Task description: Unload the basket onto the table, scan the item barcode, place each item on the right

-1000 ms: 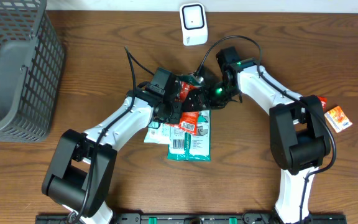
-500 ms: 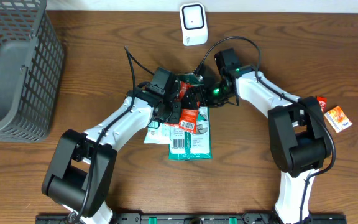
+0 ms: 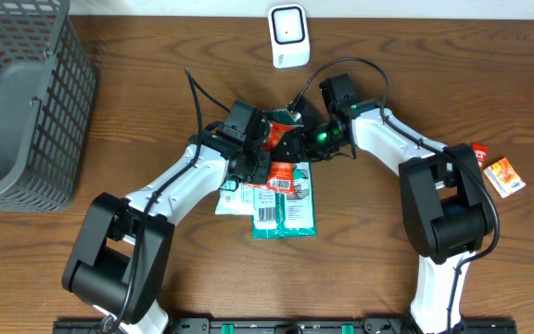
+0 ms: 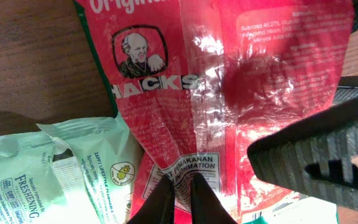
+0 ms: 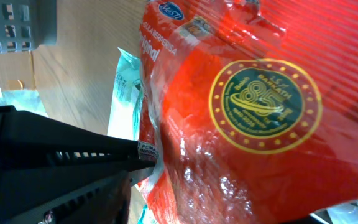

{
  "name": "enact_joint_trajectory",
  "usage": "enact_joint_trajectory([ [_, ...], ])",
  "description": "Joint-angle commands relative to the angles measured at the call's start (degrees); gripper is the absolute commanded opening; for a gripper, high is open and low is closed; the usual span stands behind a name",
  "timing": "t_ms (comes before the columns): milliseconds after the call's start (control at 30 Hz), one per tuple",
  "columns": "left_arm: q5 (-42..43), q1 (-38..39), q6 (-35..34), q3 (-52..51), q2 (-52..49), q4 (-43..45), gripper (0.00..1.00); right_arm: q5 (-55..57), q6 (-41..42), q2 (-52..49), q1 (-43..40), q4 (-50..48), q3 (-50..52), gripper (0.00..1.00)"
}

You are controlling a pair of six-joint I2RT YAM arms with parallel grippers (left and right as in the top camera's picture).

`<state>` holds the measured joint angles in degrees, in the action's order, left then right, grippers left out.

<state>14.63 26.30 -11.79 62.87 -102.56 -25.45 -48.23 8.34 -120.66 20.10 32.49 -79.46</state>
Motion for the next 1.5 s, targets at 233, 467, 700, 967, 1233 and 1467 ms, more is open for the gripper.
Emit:
enact_joint_trajectory([
  [233,-0.81,-0.13,0.70,-0.02,-0.63,0.28,0.12,0.57,0.04,0.33,1.53,-3.32,2.21,0.38],
  [467,-0.79,-0.13,0.70,-0.02,-0.63,0.28,0.11,0.55,0.42,0.33,2.08,-5.60,3.21,0.22],
  [700,-0.81,-0.13,0.74,0.04,-0.28,0.59,0.12,-2.34,0.13,0.33,2.12,-5.99,3.21,0.01],
  [967,-0.81,-0.13,0.72,0.70,6.23,0.79,0.17,-5.27,-1.86,1.18,1.97,-6.82,3.10,0.01],
  [1233,-0.72,-2.29,-1.81,0.70,18.21,-0.85,0.55,-7.87,-3.28,7.98,0.11,-4.15,3.10,0.01],
  [1467,16.63,-8.63,0.74,0.70,24.02,-2.56,0.74,-18.38,-6.38,13.05,-3.08,2.05,3.10,0.01],
])
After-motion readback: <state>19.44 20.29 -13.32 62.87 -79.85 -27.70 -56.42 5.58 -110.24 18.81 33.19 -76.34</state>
